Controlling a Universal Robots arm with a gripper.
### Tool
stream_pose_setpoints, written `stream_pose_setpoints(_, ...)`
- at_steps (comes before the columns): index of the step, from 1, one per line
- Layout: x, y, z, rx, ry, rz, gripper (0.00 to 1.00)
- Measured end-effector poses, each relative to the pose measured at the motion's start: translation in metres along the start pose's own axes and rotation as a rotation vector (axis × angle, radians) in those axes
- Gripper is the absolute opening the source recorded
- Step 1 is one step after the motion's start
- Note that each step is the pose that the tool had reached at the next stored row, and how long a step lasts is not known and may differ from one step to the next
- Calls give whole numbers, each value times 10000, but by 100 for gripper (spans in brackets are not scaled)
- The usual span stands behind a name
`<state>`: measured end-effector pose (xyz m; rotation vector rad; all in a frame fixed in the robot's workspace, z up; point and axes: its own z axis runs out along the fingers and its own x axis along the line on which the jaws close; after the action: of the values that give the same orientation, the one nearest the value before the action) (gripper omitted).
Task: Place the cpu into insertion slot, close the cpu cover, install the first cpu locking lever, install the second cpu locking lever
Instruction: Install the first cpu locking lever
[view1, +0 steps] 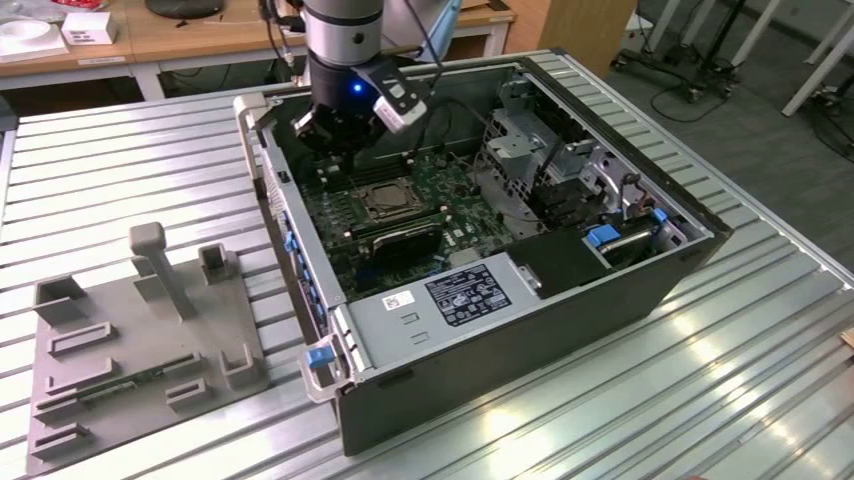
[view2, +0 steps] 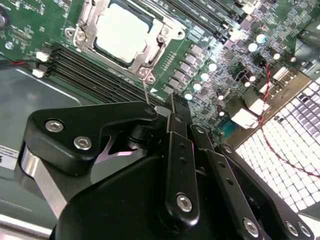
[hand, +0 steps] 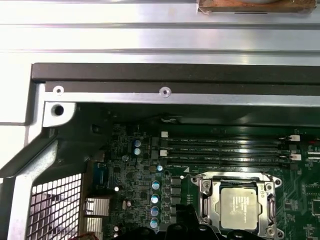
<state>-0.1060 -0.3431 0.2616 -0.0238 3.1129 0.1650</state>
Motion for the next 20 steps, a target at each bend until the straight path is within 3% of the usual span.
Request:
stream_pose_setpoints(4,74,1,10,-2,-2,1,11)
stream_pose_setpoints(6,85,1,10,-64,-2,1,11)
stream_pose_setpoints(10,91,1,9,-530,-13,12,11)
stream_pose_setpoints(11,91,1,9,-564,-13,13,11)
stream_pose_setpoints(14,91,1,9,-625,-14,15,11)
stream_pose_setpoints(20,109,1,13,-625,-17,14,11)
